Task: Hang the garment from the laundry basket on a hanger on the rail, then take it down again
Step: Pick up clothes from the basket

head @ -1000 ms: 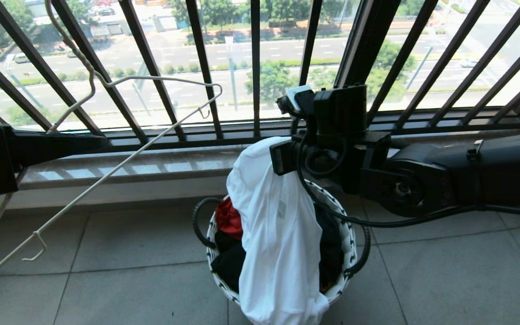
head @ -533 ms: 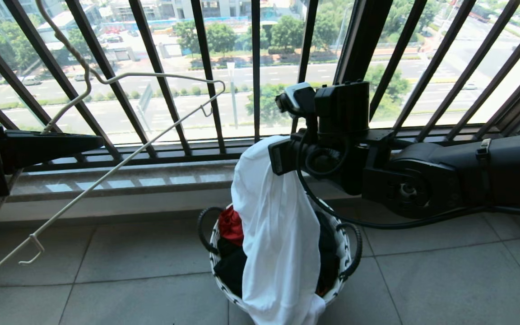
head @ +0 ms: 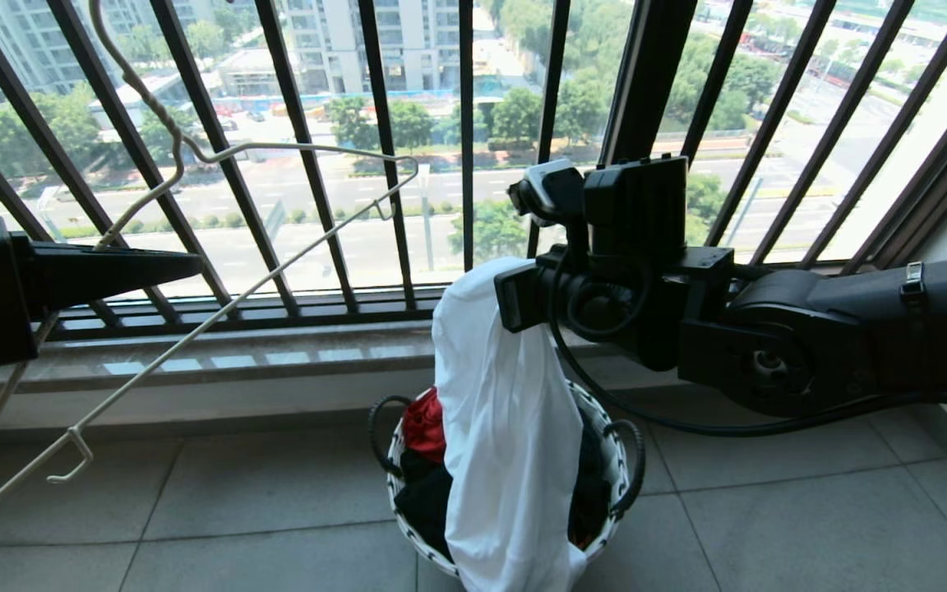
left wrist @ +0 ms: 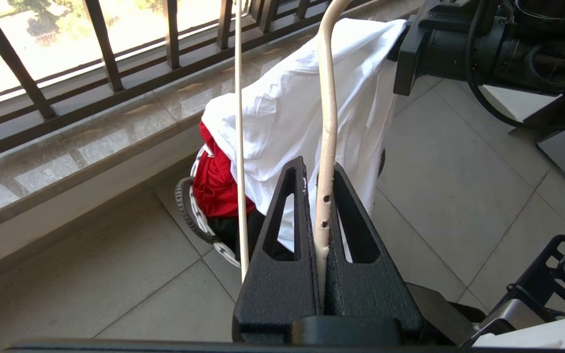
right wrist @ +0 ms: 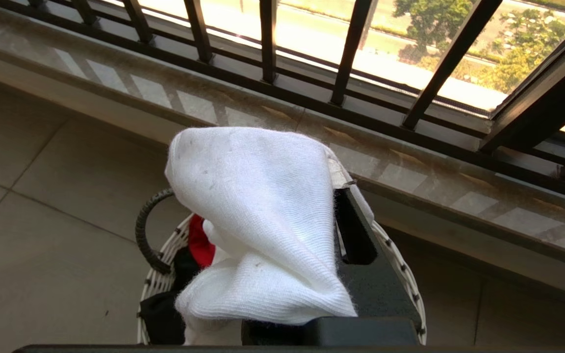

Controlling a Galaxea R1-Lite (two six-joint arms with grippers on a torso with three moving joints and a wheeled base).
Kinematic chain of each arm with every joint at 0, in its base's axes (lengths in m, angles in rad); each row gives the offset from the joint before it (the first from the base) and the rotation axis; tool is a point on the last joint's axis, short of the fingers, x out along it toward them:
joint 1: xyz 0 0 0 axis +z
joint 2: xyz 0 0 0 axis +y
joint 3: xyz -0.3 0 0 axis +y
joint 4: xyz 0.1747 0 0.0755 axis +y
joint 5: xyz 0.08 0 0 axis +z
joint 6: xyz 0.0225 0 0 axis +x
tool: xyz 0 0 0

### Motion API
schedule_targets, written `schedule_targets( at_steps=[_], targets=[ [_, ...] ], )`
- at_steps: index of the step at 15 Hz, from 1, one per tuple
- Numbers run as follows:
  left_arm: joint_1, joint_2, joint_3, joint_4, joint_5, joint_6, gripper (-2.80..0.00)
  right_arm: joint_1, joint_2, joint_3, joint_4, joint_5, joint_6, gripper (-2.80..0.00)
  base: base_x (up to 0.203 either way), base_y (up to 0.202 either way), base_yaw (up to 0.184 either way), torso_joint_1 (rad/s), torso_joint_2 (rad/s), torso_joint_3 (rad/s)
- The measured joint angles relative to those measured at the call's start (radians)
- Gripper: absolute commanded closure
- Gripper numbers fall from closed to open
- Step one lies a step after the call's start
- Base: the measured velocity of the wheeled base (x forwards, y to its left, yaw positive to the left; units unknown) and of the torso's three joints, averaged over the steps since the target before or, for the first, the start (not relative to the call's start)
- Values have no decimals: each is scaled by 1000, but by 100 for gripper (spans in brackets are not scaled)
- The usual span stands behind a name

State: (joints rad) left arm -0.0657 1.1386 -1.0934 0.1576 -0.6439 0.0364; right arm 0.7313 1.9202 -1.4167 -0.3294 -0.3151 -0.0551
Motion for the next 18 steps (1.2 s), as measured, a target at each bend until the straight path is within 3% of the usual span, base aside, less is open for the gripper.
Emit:
schedule_targets(
  at_steps=[18],
  targets=[
    [-4,-18,1,1,-2,-3,0,5,7,25,2,-23,-34,0,0,0,0,2,3,201]
  ],
)
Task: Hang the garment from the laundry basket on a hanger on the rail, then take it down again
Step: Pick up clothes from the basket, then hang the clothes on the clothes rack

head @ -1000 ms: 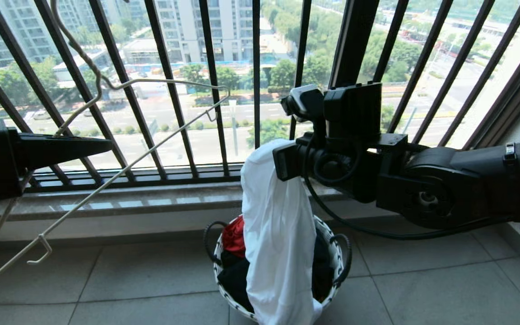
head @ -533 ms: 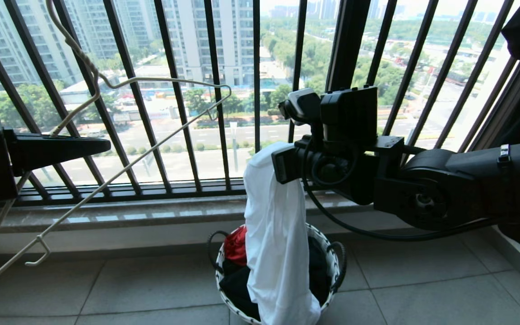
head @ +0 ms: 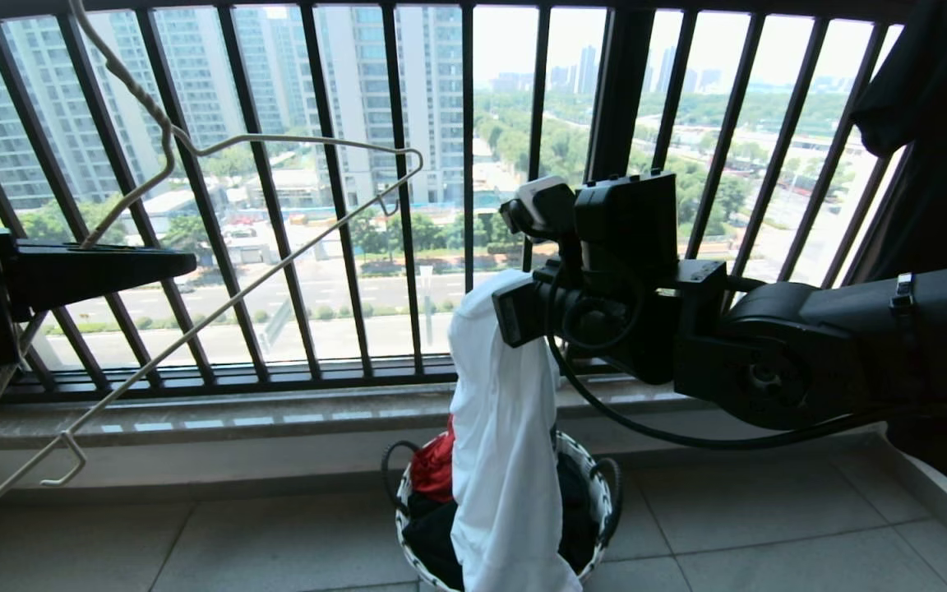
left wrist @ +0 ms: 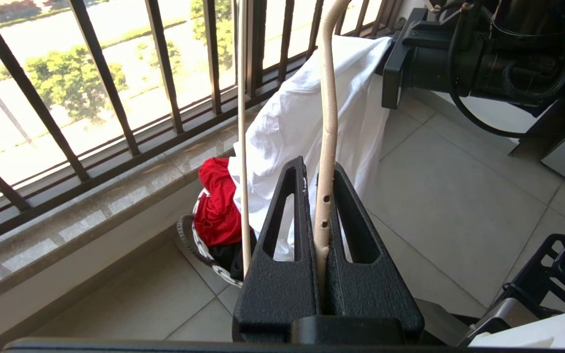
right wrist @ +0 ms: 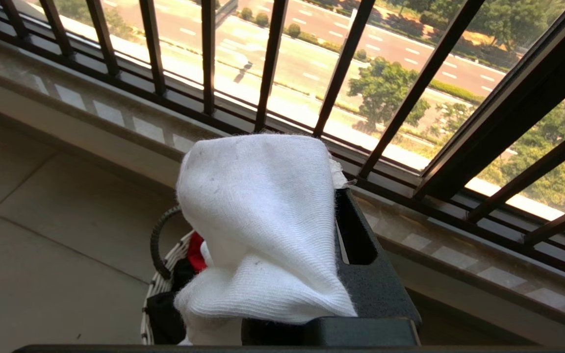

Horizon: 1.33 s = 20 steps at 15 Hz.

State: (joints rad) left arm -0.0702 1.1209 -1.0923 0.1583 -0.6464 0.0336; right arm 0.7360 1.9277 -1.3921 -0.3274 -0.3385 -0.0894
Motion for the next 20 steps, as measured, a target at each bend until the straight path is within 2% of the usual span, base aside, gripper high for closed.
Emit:
schedule_targets(
  at_steps=[8,12,15,18,20],
  targets=[
    [-13,-16,21,0,0,-1,0,-4,-23,-15,7,-3,3,0,0,0,0,2,0,40],
    [-80,-23,40,26,7,7,0,-28,-42,-113,65,-28,19,0,0,0,0,0,0,0],
    [-103,-44,-44,199,10,13,0,-31,-59,-228,245,-29,101,0,0,0,0,0,0,0],
    [-110,-71,-155,454,12,72,0,-32,-53,-400,440,-29,223,0,0,0,0,0,0,0],
    [-142,-84,-166,494,12,80,0,-32,-32,-504,556,-25,311,0,0,0,0,0,0,0]
  ],
)
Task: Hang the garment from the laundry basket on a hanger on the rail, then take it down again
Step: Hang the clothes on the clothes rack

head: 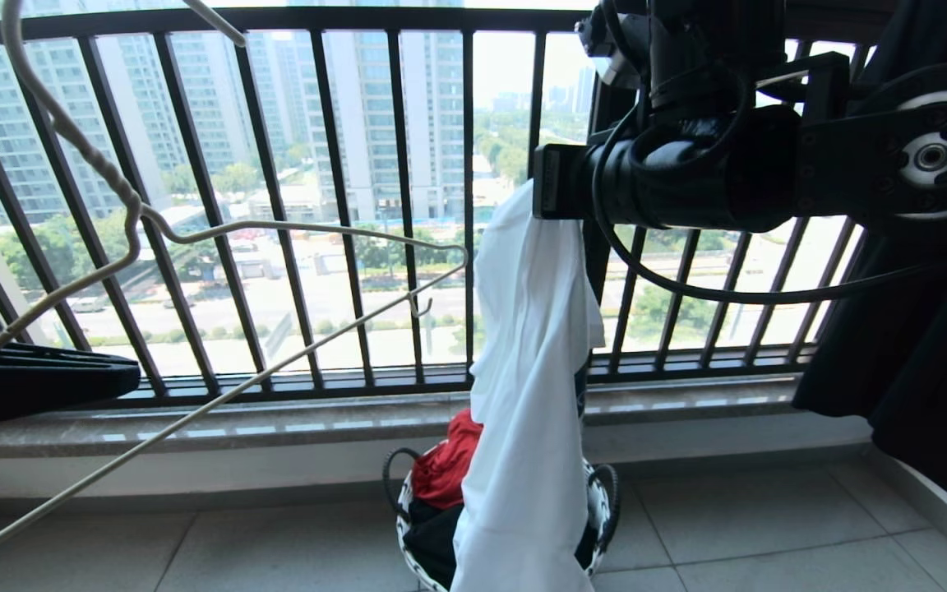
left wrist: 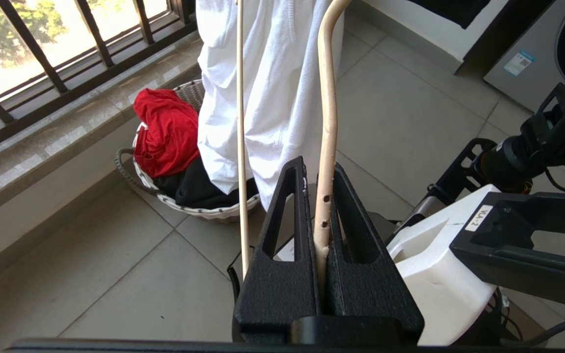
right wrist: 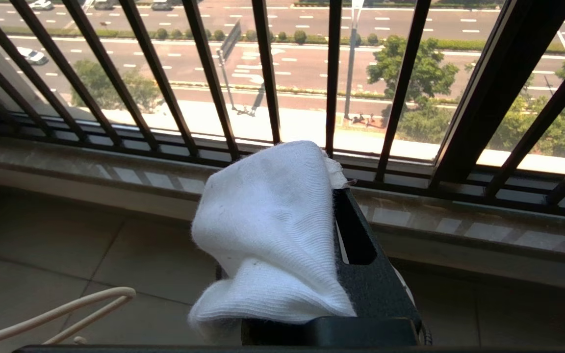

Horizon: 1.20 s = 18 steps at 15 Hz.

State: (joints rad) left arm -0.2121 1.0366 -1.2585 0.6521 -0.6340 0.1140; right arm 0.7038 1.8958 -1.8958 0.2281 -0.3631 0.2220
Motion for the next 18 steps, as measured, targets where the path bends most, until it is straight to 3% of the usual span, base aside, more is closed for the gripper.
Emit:
schedule_targets(
  at_steps=[5,8,11,18],
  targets=[
    [-124,-4,35,-10,-7,14,0,11,36,-53,45,31,48,0,0,0,0,0,0,0],
    [-137,14,65,-65,-7,16,0,17,42,-55,50,31,61,0,0,0,0,0,0,0],
    [-139,23,137,-208,10,11,0,29,43,-51,53,30,73,0,0,0,0,0,0,0],
    [-139,33,155,-230,58,11,0,35,44,-46,54,27,80,0,0,0,0,0,0,0]
  ],
)
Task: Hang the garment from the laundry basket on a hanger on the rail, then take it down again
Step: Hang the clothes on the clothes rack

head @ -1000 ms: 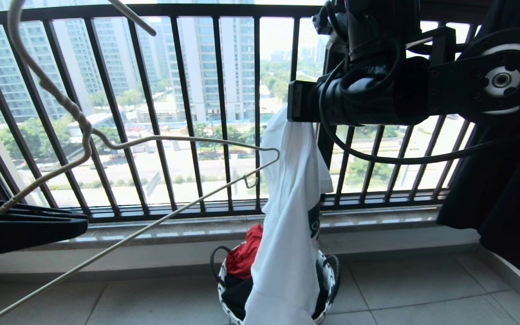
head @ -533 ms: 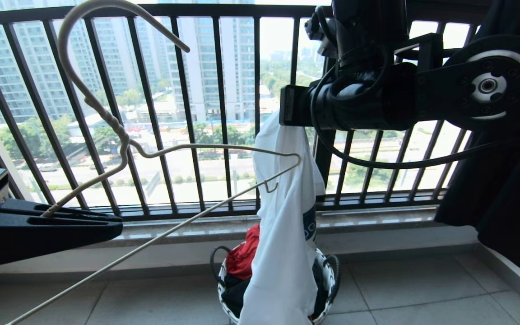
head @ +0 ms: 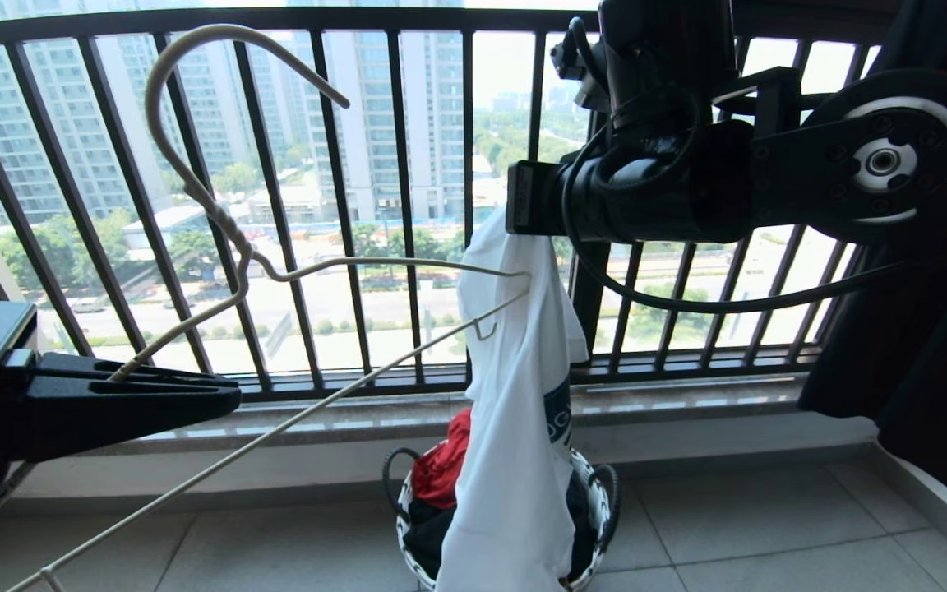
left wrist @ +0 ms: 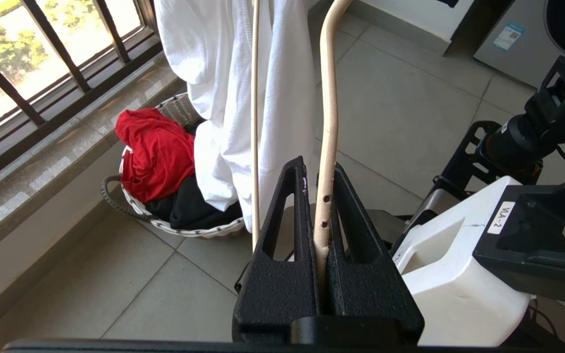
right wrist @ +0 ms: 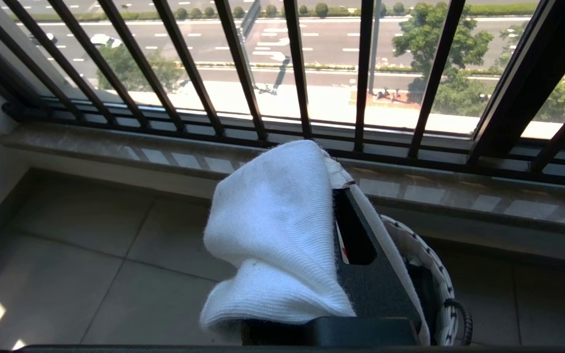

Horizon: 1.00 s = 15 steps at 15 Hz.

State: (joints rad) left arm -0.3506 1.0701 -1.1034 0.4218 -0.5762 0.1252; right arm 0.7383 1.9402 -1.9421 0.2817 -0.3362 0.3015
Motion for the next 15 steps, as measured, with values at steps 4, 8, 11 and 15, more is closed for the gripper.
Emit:
schedule_targets(
  at_steps=[4,8,11,15],
  targets=[
    [-21,47,37,-145,13,-69,0,8,3,-1,-6,-1,27,0,0,0,0,0,0,0],
    [-96,112,84,-295,197,-119,0,8,10,-3,-19,-24,88,0,0,0,0,0,0,0],
    [-141,158,103,-346,331,-120,0,-7,26,-5,-67,-88,114,0,0,0,0,0,0,0],
    [-148,180,103,-379,434,-119,0,-49,33,0,-59,-92,123,0,0,0,0,0,0,0]
  ],
)
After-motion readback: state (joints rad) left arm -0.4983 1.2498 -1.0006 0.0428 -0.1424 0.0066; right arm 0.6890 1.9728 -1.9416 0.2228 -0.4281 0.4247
